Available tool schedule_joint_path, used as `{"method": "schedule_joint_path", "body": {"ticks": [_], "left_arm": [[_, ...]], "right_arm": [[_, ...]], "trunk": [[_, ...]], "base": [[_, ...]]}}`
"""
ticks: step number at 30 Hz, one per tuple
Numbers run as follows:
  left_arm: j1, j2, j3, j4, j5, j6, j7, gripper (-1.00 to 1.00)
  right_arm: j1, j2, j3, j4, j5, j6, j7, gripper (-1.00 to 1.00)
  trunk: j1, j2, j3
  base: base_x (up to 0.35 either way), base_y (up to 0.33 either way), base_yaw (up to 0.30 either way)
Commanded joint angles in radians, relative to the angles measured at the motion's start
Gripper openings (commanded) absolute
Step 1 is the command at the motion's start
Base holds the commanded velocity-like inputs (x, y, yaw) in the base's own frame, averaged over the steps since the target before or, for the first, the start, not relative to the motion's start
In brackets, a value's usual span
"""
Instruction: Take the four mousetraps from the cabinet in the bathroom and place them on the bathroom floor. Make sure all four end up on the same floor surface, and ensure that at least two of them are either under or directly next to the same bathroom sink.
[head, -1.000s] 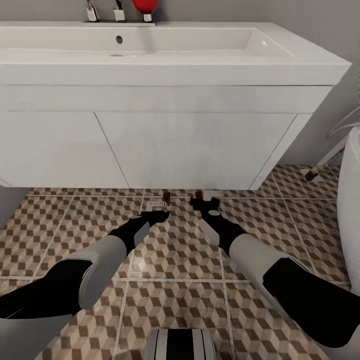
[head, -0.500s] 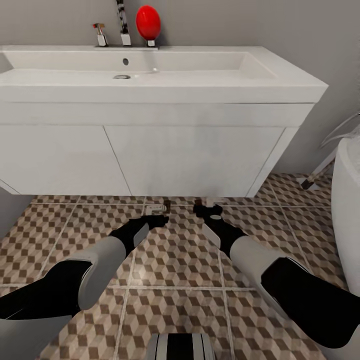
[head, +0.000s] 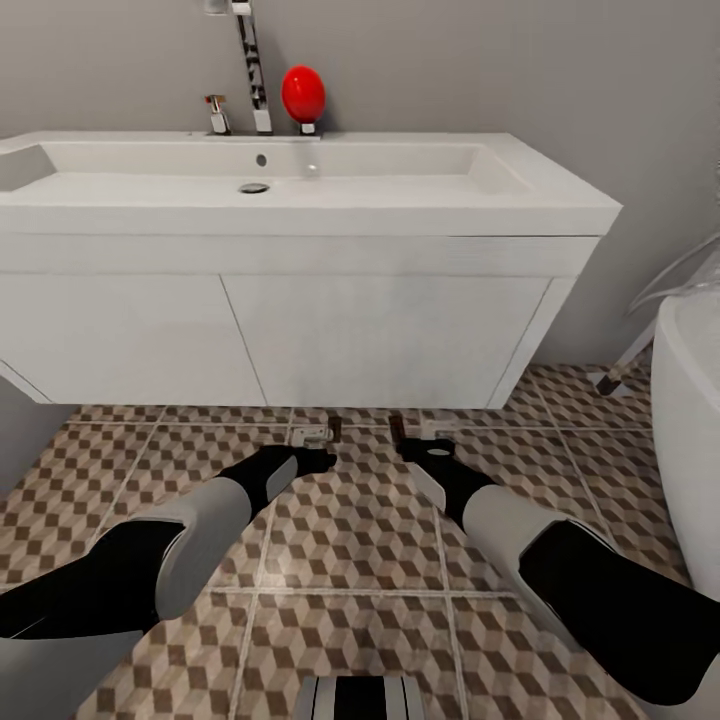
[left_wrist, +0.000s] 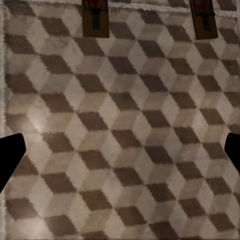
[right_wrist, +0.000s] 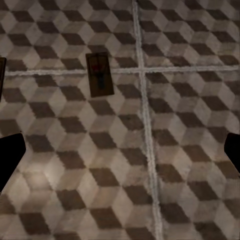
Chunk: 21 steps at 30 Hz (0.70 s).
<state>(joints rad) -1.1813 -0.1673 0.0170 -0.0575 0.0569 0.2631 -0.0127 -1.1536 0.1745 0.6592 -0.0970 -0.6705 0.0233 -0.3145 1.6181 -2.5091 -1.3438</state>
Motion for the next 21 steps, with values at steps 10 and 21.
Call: {"method": "schedule_joint_path", "body": {"ticks": [10, 21], "left_arm": [[0.000, 0.014, 0.001, 0.015, 0.006, 0.013, 0.000, 1.00], [0.000, 0.035, 0.003, 0.026, 0.007, 0.014, 0.016, 1.00]], "right_arm": [[0.033, 0.000, 0.009, 0.009, -0.082, 0.010, -0.005, 1.00], [0.060, 0.000, 0.009, 0.026, -0.090, 0.052, -0.004, 1.00]], "trunk": [[-0.005, 0.002, 0.038], [-0.010, 0.005, 0.081]], "base": [[0.000, 0.000, 0.000], [0.000, 0.000, 0.000]]}}
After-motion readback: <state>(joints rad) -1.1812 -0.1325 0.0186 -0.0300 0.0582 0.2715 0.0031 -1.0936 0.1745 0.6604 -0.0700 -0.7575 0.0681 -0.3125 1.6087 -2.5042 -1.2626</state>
